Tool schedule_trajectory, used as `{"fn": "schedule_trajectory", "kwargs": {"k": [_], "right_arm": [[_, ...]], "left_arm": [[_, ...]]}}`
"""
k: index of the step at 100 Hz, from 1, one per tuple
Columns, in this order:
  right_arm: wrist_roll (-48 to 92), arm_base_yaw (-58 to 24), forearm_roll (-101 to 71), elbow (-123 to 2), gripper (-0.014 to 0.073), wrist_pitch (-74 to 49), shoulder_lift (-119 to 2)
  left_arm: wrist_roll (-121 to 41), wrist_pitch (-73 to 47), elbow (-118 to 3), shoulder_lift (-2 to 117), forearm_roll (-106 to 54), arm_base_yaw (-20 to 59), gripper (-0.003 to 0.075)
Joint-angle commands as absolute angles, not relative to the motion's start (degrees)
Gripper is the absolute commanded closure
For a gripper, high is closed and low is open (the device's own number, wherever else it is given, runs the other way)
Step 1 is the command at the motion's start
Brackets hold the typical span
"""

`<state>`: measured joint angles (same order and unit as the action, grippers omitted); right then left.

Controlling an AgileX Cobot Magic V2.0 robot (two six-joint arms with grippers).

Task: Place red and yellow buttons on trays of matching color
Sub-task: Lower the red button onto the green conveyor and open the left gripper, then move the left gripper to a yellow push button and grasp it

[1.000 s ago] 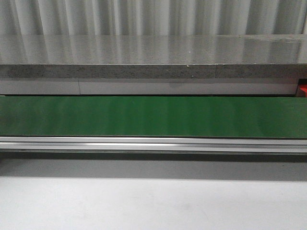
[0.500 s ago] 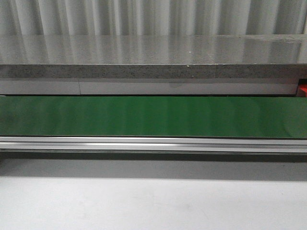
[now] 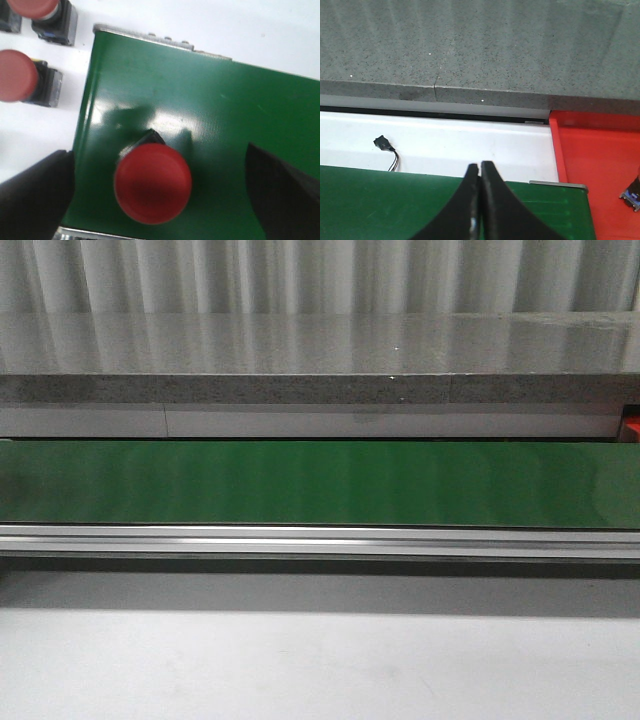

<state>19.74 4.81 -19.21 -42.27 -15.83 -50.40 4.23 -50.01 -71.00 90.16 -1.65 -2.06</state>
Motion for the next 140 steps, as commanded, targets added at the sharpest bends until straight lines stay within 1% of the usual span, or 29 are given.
{"fn": "schedule_trajectory", "kwargs": {"k": [1,21,38,69,83,108,140], "right_arm": [[19.93,4.80,-19.17,-43.83,0.0662,-11.80,-49.68],[19.93,4.80,-19.17,-43.83,0.0662,-11.80,-49.68],[19.93,4.80,-19.17,-43.83,0.0662,-11.86,-49.68],[19.93,4.80,-19.17,-43.83,0.0662,-11.86,-49.68],[19.93,4.80,-19.17,-43.83,0.0662,-12.00,-49.68],[19.93,4.80,-19.17,-43.83,0.0662,-12.31,-49.68],[19.93,4.80,-19.17,-43.83,0.0662,-12.31,-49.68]], "left_arm": [[4.15,-49.88,-75.66,86.02,-1.04,-1.72,0.0060],[4.85,-53.63,-78.68,82.16,6.56,-2.48,0.0060],[6.78,-56.06,-77.44,82.01,9.14,-7.94,0.0060],[7.44,-50.29,-66.17,82.01,5.52,-22.12,0.0060],[7.44,-44.67,-61.32,82.01,3.99,-25.81,0.0060],[6.79,-40.63,-61.30,86.17,3.65,-26.60,0.0060],[6.71,-38.96,-66.65,95.89,3.90,-26.60,0.0060]]}}
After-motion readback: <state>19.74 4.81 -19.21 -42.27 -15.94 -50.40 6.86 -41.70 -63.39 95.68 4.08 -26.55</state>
